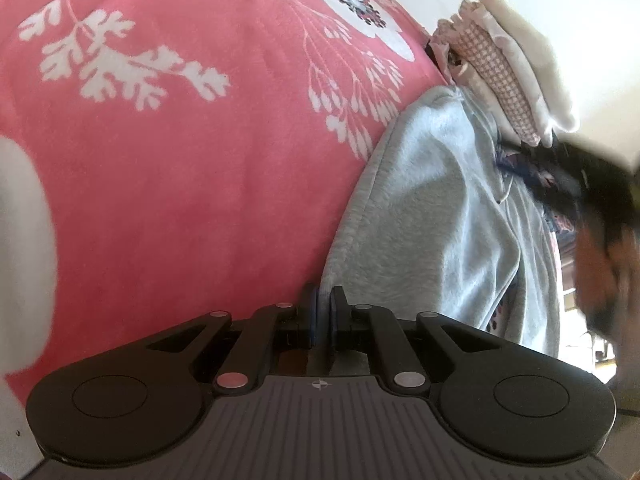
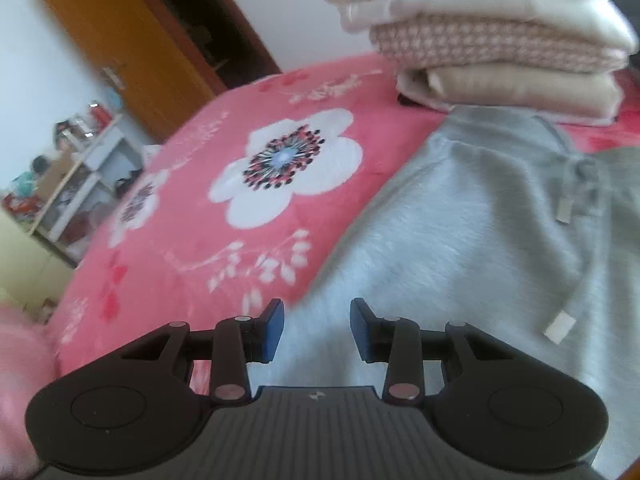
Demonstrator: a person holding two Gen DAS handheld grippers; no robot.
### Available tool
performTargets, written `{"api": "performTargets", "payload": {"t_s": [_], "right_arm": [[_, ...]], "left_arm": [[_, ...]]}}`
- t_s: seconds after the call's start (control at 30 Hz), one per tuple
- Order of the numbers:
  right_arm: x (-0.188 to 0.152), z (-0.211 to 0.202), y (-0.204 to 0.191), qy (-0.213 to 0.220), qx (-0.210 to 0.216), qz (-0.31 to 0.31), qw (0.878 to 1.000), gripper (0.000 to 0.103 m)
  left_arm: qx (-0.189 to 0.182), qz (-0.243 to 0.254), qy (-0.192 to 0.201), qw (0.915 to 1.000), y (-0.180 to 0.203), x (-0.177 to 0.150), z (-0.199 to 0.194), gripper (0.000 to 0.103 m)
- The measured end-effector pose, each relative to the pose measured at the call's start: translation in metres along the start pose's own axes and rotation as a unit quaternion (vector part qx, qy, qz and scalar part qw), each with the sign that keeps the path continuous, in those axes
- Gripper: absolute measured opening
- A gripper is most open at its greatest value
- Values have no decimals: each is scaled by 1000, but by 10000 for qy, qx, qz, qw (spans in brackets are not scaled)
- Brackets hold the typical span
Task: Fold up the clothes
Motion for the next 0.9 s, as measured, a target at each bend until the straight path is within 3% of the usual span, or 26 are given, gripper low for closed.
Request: {"api": "performTargets", "payload": {"t_s": [0.1,0.13,0.23,0.3,0.37,0.4,0.63,0.7,0.8,0.9], "right_arm": [[-30,-33,12,-137,208,110,9996,40],[-43,-39,23,-215,89,169,9996,38],[-64,-72,47,272,318,822,9957,38],[-76,-97,62,660,542,1290,9880,38],[-85,-110,45,704,675,1213,9878,38],[-90,-116,34,692,732,1119,9886,38],[-123,-155,-46,606,1131,463,9907,44],[-132,-166,-69,581,1243,275,9902,51],[-152,-164,-100,375,1284,28,9910,62],[-170,-165,-114,78,1114,-182,9936,64]], "left_arm": [[26,0,-3,10000,0,0,1,8],[26,-8,-7,10000,0,0,1,8],[-18,-46,-26,10000,0,1,-1,8],[-37,-77,-27,10000,0,1,-5,14],[3,-81,107,9999,1,3,-18,32],[26,-70,185,9998,1,4,-24,34],[23,230,562,9982,5,-5,-82,38],[0,385,608,9974,4,-15,-102,41],[-40,548,637,9965,-4,-31,-124,48],[-98,720,585,9956,-8,-42,-134,50]]}}
Point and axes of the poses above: each gripper's, at about its wrist camera, not at the fingertips, and z roughly the way its jaws point, y to its right, x to its top, the point moved 7 cm from there along z, roughly the way its jaws point, and after that the axes turned 11 degrees about x, right-handed, at the moved point
